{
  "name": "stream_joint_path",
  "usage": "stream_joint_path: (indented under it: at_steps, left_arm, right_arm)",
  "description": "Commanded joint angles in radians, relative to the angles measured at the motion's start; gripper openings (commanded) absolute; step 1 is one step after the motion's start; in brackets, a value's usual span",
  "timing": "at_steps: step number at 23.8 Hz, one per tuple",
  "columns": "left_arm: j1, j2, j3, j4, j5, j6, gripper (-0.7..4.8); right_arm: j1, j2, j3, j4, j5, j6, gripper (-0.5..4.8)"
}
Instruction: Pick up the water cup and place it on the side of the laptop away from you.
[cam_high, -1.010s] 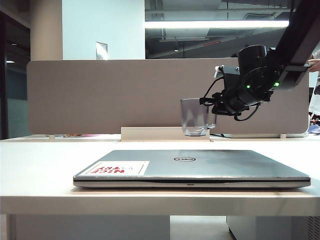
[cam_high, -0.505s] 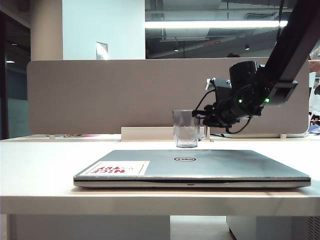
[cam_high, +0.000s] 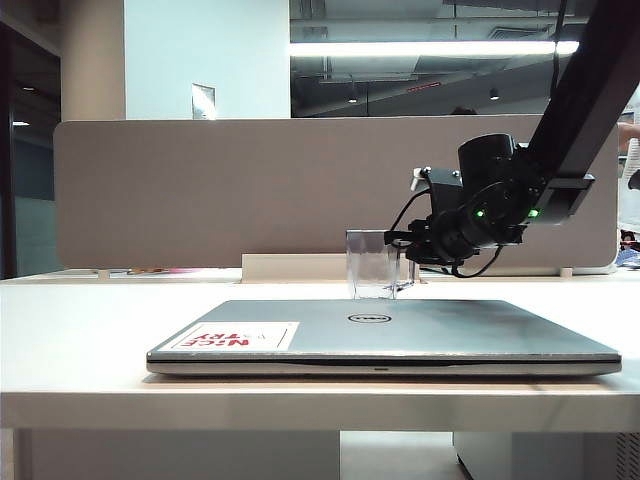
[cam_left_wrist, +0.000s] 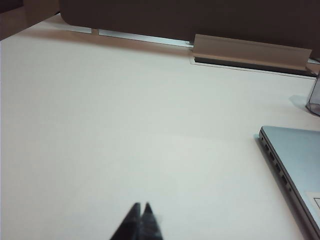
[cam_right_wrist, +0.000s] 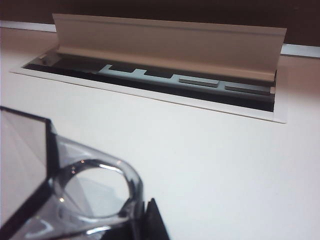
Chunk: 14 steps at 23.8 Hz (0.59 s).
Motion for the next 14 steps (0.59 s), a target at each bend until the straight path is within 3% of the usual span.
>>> stream_joint_path:
  at_steps: [1,3,6,14]
  left_arm:
    - [-0.002,0.0,0.003,0.006,0.001,-0.003,-0.06]
    - [-0.002,0.0,0.003,0.006,0.001,-0.003,-0.06]
    - [-0.002,0.0,0.003,0.006,0.001,-0.003,-0.06]
    - [-0.002,0.0,0.003,0.006,0.001,-0.003,-0.06]
  right_arm:
    - [0.001,-0.007,0.007,0.028,-0.001,0.004,0.0]
    - [0.001,-0.007,0.007,0.028,-0.001,0.004,0.01]
    - [0.001,-0.007,0.007,0.025,-0.001,0.004,0.58]
    - [0.001,-0.009,0.007,0.008,-0.001,-0.005,0.59]
